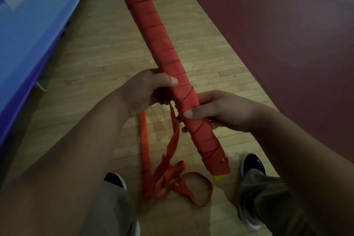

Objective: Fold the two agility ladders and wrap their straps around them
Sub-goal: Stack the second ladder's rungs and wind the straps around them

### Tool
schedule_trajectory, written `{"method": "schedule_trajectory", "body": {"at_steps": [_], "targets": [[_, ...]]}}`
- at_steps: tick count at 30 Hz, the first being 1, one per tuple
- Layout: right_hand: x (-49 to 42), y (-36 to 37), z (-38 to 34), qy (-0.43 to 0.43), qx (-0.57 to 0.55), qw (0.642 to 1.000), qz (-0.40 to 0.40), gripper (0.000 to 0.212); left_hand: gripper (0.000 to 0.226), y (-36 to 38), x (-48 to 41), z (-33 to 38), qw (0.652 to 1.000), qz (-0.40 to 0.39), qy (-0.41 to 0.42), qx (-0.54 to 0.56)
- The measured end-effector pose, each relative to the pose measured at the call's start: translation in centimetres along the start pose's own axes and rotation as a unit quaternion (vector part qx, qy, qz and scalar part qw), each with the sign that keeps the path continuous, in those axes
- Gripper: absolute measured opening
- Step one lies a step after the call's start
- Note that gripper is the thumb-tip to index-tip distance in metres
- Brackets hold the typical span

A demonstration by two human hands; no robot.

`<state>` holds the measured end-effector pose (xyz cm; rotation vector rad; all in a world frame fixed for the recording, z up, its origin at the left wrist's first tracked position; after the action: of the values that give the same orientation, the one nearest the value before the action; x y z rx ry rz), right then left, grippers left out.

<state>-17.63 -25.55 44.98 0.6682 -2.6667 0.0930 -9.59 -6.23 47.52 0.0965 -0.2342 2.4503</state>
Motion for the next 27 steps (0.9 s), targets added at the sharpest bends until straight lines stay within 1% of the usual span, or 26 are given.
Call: {"method": "schedule_trajectory", "body": {"at_steps": [2,4,6,9,13,14,16,18,21,24,27], "targets": [[0.2,0.1,-0.1,-0.010,-0.013,1.000,-0.025,0.033,0.021,0.2,0.2,0.4,1.000,-0.014,0.008,-0.006],[0.3,0.1,-0.2,-0.024,-0.010,1.000,-0.015,0.032,0.023,0.1,0.2,0.4,1.000,-0.018,0.007,-0.017],[0.4,-0.1,-0.1,-0.028,-0.008,0.999,0.018,0.030,0.024,-0.2,0.3,0.4,0.999,-0.007,-0.003,-0.048],[0.5,-0.2,0.1,-0.030,0.013,0.997,0.067,0.028,0.025,-0.7,0.5,0.3,0.993,0.035,-0.038,-0.109],[0.2,-0.3,0.3,-0.034,0.046,0.990,0.126,0.025,0.047,-1.5,0.8,0.1,0.979,0.093,-0.080,-0.163],[0.0,-0.4,0.4,-0.037,0.054,0.987,0.145,0.024,0.049,-1.7,0.9,0.1,0.975,0.107,-0.086,-0.173],[-0.2,-0.5,0.6,-0.043,0.080,0.978,0.186,0.024,0.043,-1.8,0.9,0.0,0.969,0.121,-0.093,-0.193],[-0.5,-0.6,0.8,-0.043,0.108,0.969,0.218,0.027,0.040,-1.8,1.0,0.1,0.964,0.125,-0.096,-0.213],[-1.1,-0.4,1.2,-0.041,0.144,0.957,0.249,0.034,0.043,-1.8,1.1,0.0,0.963,0.132,-0.091,-0.215],[-1.5,0.2,1.8,-0.049,0.199,0.937,0.282,0.038,0.052,-1.3,1.1,-0.2,0.968,0.140,-0.084,-0.191],[-1.9,0.9,2.2,-0.065,0.238,0.920,0.303,0.038,0.064,-0.7,1.1,-0.5,0.956,0.186,-0.101,-0.203]]}}
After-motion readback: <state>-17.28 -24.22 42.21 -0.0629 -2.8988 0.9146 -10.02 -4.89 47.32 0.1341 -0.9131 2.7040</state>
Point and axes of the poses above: each hand's wrist, its own x-axis away from the middle knuckle, its own y-axis out of the palm, z = x × y, the point moved 4 cm from there along -x, towards the middle knuckle, and after that the axes turned 3 degrees about -x, right-handed, at the moved point
